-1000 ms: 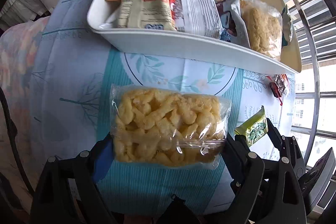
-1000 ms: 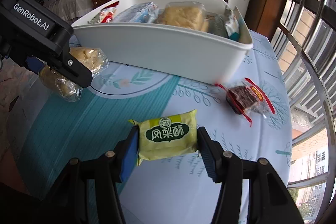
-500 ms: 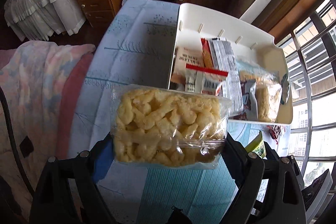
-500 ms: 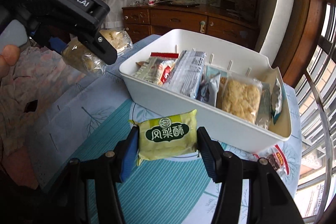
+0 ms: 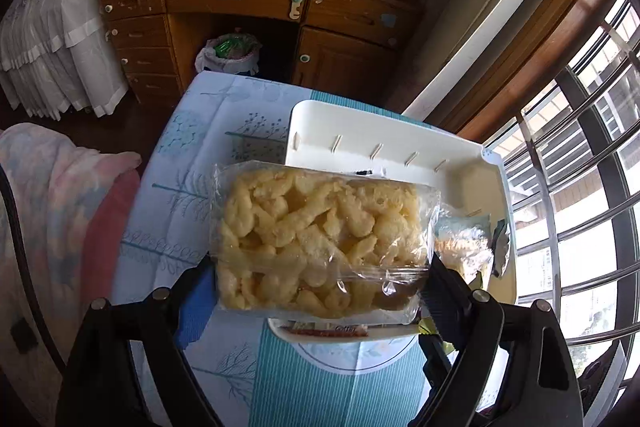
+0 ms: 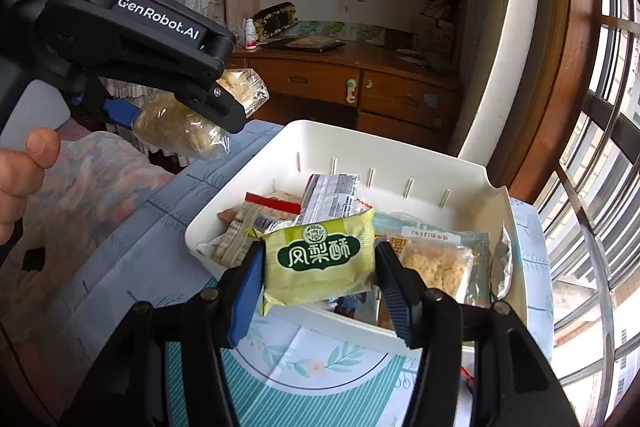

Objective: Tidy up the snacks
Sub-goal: 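Carry the puffed-snack bag and green pastry into the white tray and open both tools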

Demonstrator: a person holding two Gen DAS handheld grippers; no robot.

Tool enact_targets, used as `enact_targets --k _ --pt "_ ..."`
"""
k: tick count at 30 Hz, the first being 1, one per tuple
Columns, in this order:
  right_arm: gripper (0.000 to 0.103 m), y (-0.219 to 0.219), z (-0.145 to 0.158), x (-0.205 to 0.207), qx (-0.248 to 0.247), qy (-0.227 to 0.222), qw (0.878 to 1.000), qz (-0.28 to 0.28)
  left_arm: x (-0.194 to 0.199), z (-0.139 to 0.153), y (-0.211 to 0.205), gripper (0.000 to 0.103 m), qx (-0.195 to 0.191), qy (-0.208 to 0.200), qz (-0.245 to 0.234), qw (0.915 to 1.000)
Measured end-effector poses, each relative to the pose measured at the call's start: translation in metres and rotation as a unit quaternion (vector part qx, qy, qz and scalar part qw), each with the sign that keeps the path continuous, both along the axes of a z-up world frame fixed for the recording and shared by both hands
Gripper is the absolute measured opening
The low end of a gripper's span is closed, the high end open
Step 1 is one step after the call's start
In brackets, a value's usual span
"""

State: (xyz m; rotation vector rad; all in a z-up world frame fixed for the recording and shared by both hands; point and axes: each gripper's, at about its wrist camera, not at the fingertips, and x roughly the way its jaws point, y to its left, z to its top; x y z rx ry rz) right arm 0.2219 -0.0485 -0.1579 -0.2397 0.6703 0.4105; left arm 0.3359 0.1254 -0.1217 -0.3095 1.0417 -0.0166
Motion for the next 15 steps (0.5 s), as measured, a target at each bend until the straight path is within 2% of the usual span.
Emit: enact_targets --k 4,11,15 --pt "0.056 0.001 0.000 0.016 -0.001 -0.009 1.000 -0.027 0.009 -0.012 -0.005 0.089 -0.032 -0.026 0.001 0.9992" --pt "0.056 0.001 -0.009 0.036 -0.012 -0.029 0.998 -0.062 0.026 -0.031 -0.012 0.089 -0.060 -0.059 -0.005 0.9964" --pt "0.057 -0.006 -0.014 0.052 -0.010 -0.034 0.996 -0.086 0.035 -0.045 -0.017 0.089 -0.069 -0.061 -0.006 0.9957"
